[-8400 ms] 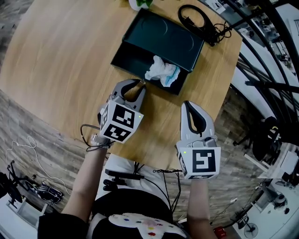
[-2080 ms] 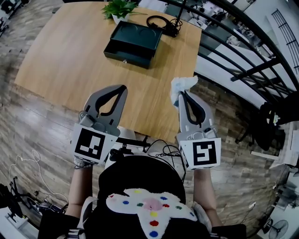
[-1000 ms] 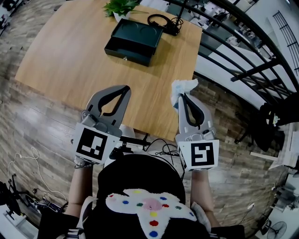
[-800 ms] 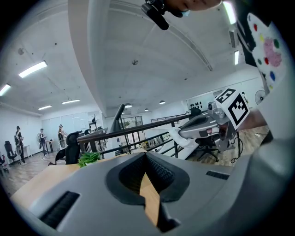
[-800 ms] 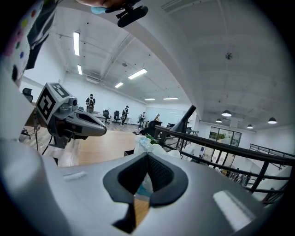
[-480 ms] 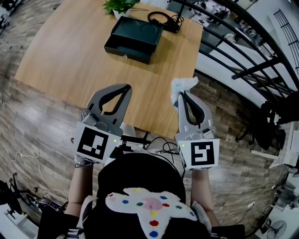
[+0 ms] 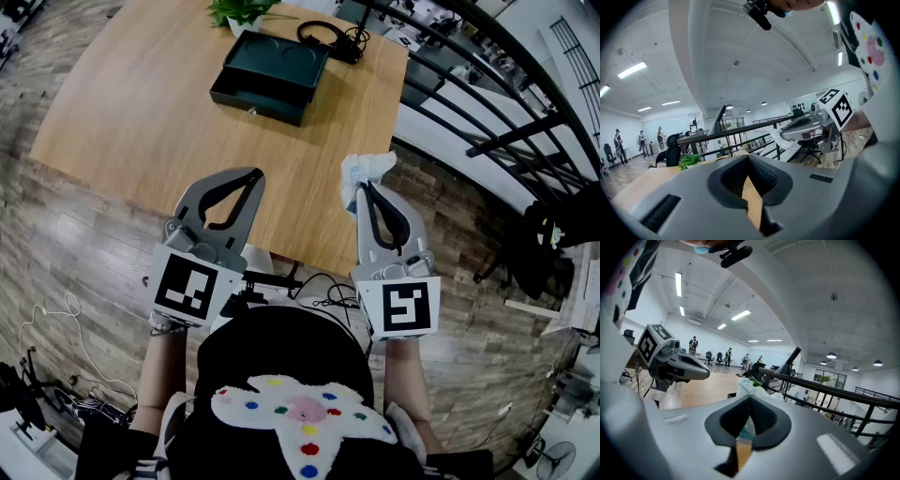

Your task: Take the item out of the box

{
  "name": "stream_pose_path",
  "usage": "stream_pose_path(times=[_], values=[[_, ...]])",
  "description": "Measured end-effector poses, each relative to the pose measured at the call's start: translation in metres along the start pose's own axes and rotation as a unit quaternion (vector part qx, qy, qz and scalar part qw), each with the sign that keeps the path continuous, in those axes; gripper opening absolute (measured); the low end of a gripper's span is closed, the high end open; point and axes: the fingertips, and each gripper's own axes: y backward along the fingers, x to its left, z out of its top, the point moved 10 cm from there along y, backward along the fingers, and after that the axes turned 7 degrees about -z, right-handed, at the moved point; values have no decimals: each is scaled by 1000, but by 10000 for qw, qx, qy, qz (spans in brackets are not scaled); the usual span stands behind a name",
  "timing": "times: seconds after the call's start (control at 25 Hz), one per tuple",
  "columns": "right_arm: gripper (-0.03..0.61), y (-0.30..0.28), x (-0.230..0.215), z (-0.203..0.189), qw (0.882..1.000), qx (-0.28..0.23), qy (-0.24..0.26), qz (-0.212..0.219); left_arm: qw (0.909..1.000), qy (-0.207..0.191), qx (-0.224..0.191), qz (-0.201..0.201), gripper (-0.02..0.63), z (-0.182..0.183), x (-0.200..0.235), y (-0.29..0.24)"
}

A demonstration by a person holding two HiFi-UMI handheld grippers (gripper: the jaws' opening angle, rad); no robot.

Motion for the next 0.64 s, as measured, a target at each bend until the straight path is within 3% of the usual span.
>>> stream_pose_path(times=[0.64], values=[[9, 0, 3, -3, 9999, 132, 22, -19, 10000, -14, 13, 9, 6, -4, 0, 1]])
